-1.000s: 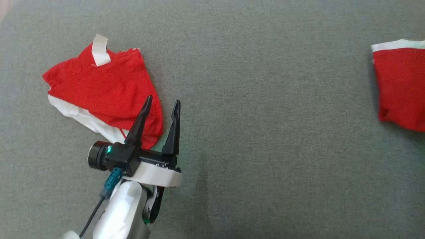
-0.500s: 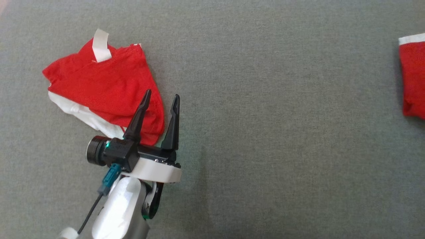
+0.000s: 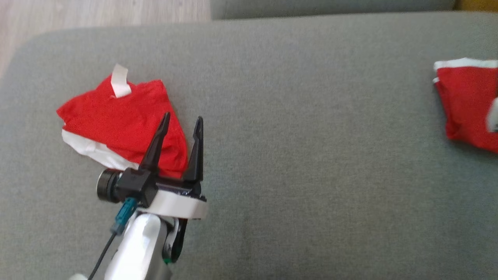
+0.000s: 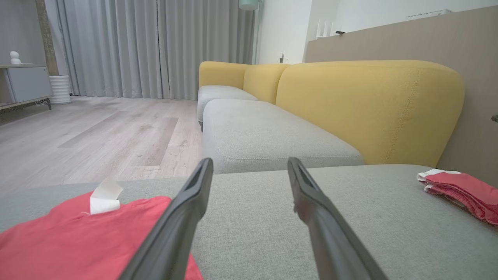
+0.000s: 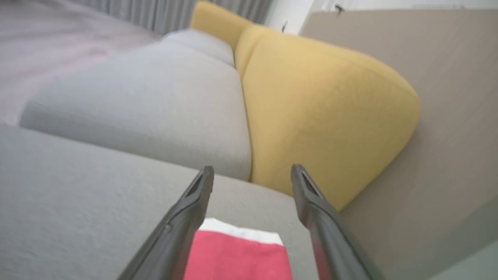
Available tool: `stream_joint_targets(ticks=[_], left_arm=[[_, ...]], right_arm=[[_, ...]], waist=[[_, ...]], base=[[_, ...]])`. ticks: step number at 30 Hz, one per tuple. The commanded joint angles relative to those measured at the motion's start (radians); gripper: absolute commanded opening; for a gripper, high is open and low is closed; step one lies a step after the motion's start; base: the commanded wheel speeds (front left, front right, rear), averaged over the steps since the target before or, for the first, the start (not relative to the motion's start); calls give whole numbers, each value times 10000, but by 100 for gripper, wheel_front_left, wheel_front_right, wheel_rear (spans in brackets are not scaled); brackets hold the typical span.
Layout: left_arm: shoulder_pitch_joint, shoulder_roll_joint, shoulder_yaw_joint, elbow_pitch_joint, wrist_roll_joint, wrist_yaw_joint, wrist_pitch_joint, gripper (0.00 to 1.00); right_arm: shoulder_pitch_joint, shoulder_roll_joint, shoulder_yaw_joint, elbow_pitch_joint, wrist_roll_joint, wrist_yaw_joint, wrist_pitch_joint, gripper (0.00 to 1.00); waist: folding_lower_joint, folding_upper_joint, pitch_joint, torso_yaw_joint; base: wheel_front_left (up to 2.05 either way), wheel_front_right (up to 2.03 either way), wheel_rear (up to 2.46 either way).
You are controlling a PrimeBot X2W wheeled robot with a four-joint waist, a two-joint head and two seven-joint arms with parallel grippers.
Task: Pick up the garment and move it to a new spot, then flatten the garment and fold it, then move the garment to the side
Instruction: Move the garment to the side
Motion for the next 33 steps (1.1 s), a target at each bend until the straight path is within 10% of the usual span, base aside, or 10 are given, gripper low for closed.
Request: stream_joint_targets(ticks=[1,13,33], left_arm=[[-29,39,434,-296,-34,40,-95,100],[855,39,903,-331,-2,-28,-95,100],[1829,39,956,-286,-146,-6,-95,100]], right_arm=[[181,199,125,-728,174,-9,-149,100],[2915,2922,1046,-4070,1811,-9,-900,100],[5809,3182,1651,-3633,3610,-9,-1810,100]], waist=[[1,0,-405,-88],[1,0,-1358,-169],[1,0,-1757,-188]], base=[[0,0,0],[0,0,0],[0,0,0]])
